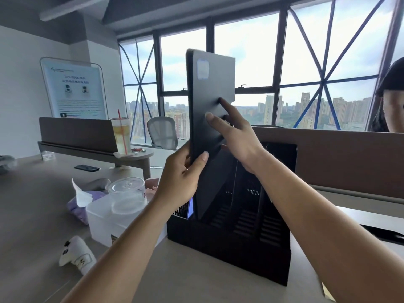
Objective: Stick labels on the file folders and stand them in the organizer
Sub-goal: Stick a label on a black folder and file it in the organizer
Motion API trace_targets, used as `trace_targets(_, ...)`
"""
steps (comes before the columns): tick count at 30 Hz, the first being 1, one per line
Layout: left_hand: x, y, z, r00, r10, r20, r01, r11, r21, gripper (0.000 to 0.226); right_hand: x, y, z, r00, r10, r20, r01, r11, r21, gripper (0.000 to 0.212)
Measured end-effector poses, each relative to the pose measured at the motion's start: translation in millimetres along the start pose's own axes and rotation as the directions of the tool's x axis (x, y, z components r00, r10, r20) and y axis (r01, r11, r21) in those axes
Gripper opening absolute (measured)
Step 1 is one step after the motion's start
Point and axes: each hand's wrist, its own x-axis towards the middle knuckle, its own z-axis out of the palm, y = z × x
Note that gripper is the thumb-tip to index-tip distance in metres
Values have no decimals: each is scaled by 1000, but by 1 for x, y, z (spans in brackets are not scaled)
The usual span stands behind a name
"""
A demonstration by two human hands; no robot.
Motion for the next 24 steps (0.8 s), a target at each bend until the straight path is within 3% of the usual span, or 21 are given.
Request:
trace_targets(7, -3, -59, 28, 991, -131, -14, 132, 988, 84, 31, 2, 49, -10, 981, 192, 27, -194, 969, 156, 64)
trace_targets(12, -4, -88, 47, 980, -192, -54, 195, 980, 47, 31, 6, 71, -12, 974, 225, 3, -222, 962, 160, 66)
trace_targets(19, -2, -108, 64, 979, -201, -43, 202, 979, 26, 32, 15, 94, -16, 973, 230, -5, -229, 969, 92, 70)
trace_targets(24, -27, -135, 60, 961, -276, -4, 275, 956, 104, 32, 6, 120, -4, 967, 252, 28, -251, 967, -48, 87)
